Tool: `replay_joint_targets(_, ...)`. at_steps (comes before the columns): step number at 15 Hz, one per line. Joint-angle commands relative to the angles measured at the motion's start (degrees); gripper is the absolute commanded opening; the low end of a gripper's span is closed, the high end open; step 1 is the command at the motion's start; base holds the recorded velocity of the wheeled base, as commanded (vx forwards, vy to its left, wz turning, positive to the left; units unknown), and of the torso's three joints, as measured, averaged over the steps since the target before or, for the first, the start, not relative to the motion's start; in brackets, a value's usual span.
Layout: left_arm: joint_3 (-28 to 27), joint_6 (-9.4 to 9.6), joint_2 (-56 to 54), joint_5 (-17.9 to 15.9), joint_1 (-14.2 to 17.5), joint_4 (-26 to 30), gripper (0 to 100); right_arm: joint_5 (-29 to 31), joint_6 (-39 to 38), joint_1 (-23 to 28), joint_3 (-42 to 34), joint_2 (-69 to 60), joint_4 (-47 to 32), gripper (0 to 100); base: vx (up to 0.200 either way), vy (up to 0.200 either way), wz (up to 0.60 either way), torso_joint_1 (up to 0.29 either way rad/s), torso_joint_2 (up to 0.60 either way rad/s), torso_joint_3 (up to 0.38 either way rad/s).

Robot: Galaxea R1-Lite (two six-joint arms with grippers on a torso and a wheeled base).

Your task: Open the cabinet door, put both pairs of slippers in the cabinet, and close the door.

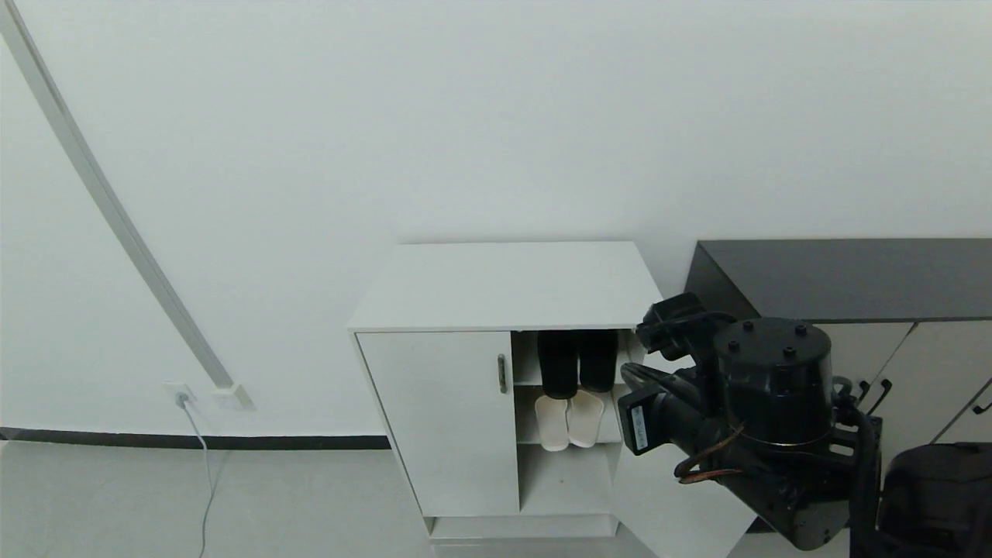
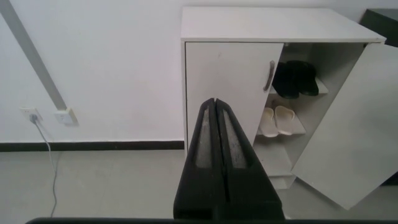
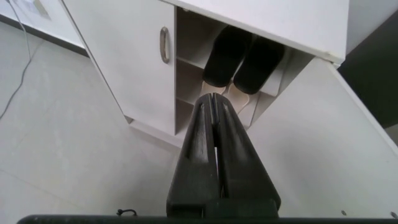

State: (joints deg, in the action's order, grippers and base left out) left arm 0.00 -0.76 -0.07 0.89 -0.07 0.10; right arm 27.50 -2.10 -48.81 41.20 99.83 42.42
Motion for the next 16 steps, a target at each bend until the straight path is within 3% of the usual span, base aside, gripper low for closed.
replay_joint_targets(1,0.00,-0.04,0.07,-0.01,-0.01,-0.01,0,0.01,-0.01,0.21,-0.07,0.10,0.03,0,0.000,0.000,0.00,0.027,-0.05,-0.027)
replay_joint_targets(13,0.00,-0.04,0.07,0.08,-0.01,-0.01,0,-1.13,-0.01,0.65,-0.25,0.54,0.03,0,0.000,0.000,0.00,0.000,0.00,0.000)
replay_joint_targets(16,0.00,-0.04,0.07,0.08,-0.01,-0.01,0,-1.22,-0.01,0.65,-0.34,0.54,0.03,0,0.000,0.000,-0.60,0.002,0.00,0.002)
